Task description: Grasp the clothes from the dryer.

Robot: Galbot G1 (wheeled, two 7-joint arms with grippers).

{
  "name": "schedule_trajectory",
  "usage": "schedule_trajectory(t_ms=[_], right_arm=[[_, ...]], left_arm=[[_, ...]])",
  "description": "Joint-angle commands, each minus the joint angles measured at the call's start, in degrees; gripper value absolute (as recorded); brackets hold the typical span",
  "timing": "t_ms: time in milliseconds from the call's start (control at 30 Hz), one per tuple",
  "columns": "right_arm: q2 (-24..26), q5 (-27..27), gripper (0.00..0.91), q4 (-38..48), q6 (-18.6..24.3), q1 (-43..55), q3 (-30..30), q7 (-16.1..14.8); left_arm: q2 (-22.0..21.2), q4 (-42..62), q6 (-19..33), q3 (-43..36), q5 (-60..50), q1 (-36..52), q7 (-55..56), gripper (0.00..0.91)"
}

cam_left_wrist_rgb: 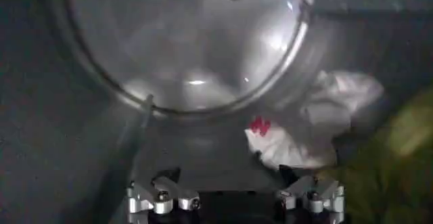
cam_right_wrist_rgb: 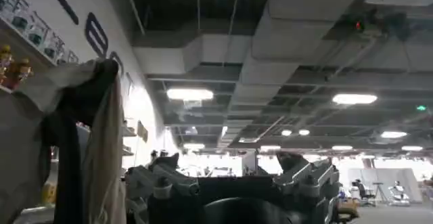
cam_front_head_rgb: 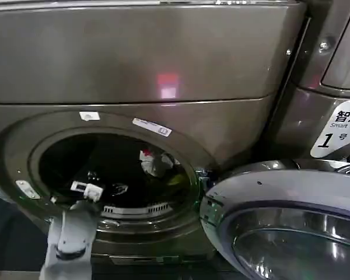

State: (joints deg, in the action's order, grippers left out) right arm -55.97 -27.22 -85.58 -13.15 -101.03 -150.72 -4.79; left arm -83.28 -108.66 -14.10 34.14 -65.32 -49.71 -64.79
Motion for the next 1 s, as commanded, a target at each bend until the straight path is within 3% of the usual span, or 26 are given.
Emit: schedule_trajectory(t_ms=[33,567,1000], right_arm=[[-0.3,0.1,0.907,-0.2,0.1,0.3,0.4,0.0],[-0.7,0.4,0.907,-0.7,0.4,1.3,2.3,0.0],[-0.7,1.4,0.907,-0.9,0.8,2.4,3.9,0.0]], left_arm=[[1.3,6.8,19.7,-0.8,-13.2,7.2,-12.4,0.907],[3.7,12.8,19.5,-1.3,-9.7,7.5,-12.4,0.907],[3.3,20.0,18.8,-2.1,-7.2,9.0,-12.4,0.907]])
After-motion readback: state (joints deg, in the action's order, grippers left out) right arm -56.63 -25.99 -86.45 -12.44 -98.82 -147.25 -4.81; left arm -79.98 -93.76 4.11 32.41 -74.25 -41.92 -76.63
